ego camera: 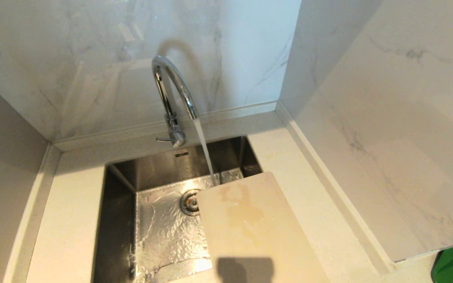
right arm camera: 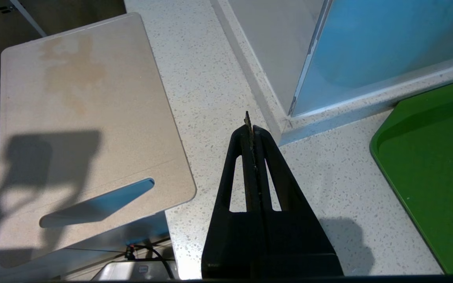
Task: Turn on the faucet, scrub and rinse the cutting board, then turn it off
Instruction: Pick up the cutting board
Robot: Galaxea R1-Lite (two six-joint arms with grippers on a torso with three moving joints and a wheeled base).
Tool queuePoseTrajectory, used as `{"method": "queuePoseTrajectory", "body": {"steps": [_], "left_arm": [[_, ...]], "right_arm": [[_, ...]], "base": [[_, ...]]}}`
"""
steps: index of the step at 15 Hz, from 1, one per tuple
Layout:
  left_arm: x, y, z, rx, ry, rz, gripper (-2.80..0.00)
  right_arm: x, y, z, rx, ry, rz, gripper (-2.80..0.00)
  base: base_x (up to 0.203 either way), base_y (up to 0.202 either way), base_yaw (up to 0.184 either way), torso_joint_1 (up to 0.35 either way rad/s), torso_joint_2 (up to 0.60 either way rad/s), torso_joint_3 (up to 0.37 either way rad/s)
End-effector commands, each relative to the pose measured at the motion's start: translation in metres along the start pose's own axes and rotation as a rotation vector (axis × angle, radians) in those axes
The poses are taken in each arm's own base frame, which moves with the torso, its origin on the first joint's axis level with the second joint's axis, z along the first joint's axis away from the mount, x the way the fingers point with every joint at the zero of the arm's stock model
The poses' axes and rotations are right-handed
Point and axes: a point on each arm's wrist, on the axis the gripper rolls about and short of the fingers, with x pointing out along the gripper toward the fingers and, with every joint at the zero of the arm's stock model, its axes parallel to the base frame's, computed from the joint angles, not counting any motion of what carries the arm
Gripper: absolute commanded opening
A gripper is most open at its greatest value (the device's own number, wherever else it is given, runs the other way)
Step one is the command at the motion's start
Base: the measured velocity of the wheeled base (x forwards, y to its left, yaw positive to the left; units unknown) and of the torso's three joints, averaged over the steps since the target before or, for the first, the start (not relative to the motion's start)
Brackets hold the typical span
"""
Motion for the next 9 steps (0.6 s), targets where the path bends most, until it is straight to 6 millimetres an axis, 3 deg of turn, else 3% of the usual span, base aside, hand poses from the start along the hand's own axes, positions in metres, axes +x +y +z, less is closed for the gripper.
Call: {"method": "queuePoseTrajectory", "body": {"steps": [1,9], "left_arm": [[-0.0072,0.0,-0.0024,0.0,-0.094,0.001,-2.8],[-0.0094,0.0001,-0.0035,-0.068,-0.133,0.004,-2.8]], "right_arm": [[-0.0001,0.0,0.0,0.0,-0.002,0.0,-2.8],[-0.0001,0.0,0.0,-0.001,-0.002,0.0,-2.8]], "base": [[0.0,0.0,0.0,0.0,0.0,0.0],[0.0,0.0,0.0,0.0,0.0,0.0]]}}
